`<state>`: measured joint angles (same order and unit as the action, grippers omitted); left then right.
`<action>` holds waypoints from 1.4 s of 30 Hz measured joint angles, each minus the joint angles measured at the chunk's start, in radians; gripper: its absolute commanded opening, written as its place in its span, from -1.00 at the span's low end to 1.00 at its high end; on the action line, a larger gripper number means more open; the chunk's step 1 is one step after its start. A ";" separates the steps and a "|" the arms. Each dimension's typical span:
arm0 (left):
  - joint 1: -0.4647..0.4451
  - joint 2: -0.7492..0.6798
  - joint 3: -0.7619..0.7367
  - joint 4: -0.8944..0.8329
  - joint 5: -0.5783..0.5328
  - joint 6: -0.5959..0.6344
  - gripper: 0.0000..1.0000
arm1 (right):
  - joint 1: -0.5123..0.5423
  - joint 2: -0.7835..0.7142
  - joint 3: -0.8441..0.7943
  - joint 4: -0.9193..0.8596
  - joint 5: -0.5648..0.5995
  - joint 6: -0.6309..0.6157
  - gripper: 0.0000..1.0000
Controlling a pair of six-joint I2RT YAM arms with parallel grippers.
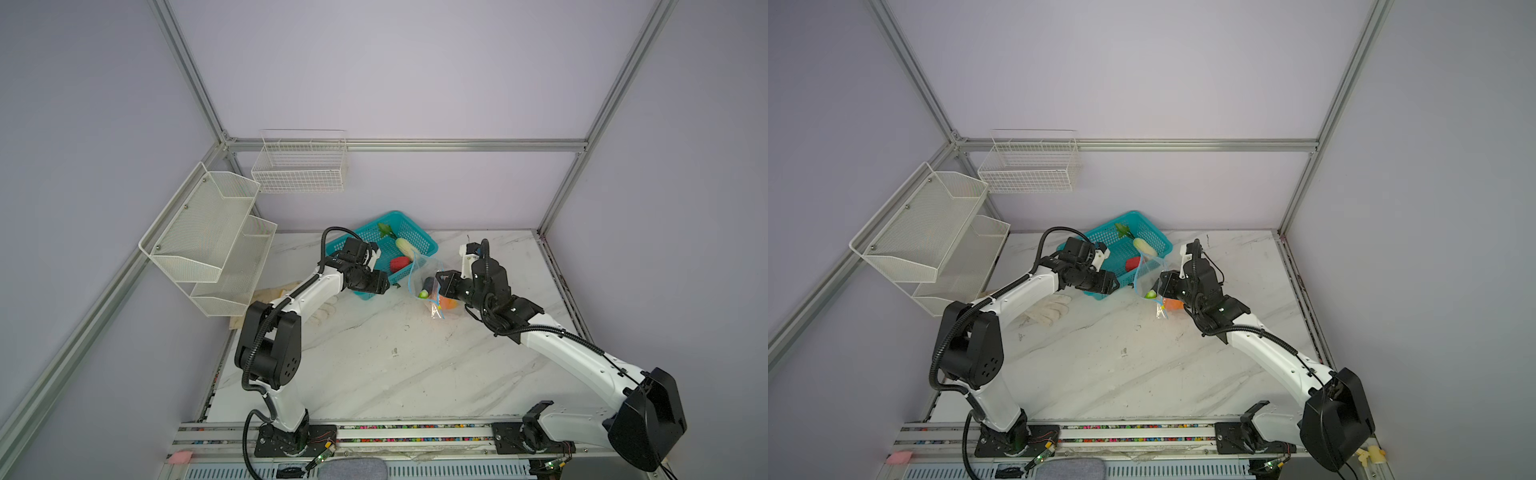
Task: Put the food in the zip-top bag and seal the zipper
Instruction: 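Move the left gripper over the teal basket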
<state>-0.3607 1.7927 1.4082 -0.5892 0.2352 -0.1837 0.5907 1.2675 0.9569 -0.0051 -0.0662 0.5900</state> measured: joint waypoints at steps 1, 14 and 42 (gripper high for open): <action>-0.003 0.010 0.018 -0.006 -0.009 0.014 0.47 | -0.001 0.000 -0.001 0.000 -0.001 0.000 -1.00; -0.060 0.153 0.184 -0.092 -0.176 0.145 0.29 | -0.013 0.000 -0.008 -0.007 -0.003 0.000 -1.00; 0.026 0.201 0.441 -0.188 -0.126 0.116 0.60 | -0.039 0.000 -0.008 -0.006 -0.041 -0.020 -1.00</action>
<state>-0.3351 1.9942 1.8488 -0.7773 0.1093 -0.0677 0.5518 1.2678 0.9485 -0.0116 -0.1074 0.5697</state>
